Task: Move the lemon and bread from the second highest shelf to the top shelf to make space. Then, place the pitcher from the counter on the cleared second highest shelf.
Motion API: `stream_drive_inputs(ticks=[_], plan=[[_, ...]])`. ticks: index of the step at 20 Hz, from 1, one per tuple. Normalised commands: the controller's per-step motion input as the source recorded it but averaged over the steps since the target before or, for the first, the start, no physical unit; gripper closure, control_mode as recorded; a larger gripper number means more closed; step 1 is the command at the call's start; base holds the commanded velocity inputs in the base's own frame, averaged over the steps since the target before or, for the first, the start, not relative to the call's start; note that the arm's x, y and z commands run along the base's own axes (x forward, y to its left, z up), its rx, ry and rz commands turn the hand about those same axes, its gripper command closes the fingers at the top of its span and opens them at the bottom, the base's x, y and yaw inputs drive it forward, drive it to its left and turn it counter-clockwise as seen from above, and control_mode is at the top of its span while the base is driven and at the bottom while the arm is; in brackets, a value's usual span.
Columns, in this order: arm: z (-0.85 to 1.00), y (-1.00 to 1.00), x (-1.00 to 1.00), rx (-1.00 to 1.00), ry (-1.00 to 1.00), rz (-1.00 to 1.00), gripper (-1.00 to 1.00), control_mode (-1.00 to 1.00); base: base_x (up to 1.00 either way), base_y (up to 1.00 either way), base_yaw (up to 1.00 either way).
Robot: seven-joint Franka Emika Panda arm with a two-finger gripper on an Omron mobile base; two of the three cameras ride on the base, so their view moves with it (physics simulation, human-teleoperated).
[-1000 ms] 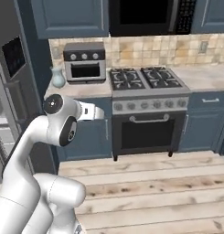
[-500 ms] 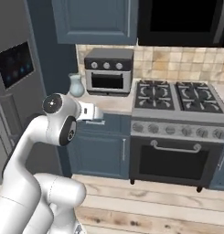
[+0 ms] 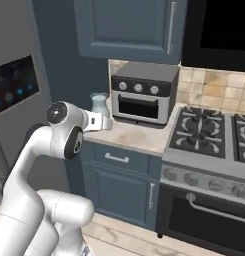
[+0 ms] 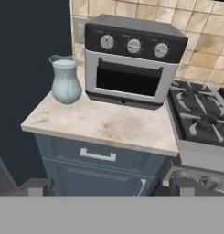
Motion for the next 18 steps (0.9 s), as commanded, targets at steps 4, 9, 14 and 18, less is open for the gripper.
stream_drive_inputs(ticks=[4,9,14,18], plan=[[0.0,0.0,0.0,0.0,0.0,0.0,-1.0,1.0,0.72,-0.35,0.39],[0.0,0.0,0.0,0.0,0.0,0.0,-1.0,1.0,0.57,-0.43,0.38],[0.0,0.0,0.0,0.0,0.0,0.0,-1.0,1.0,0.38,-0.31,0.26],[-0.1,-0.01,0.06,0.0,0.01,0.02,-1.0,-1.0,0.22,-0.13,0.08]])
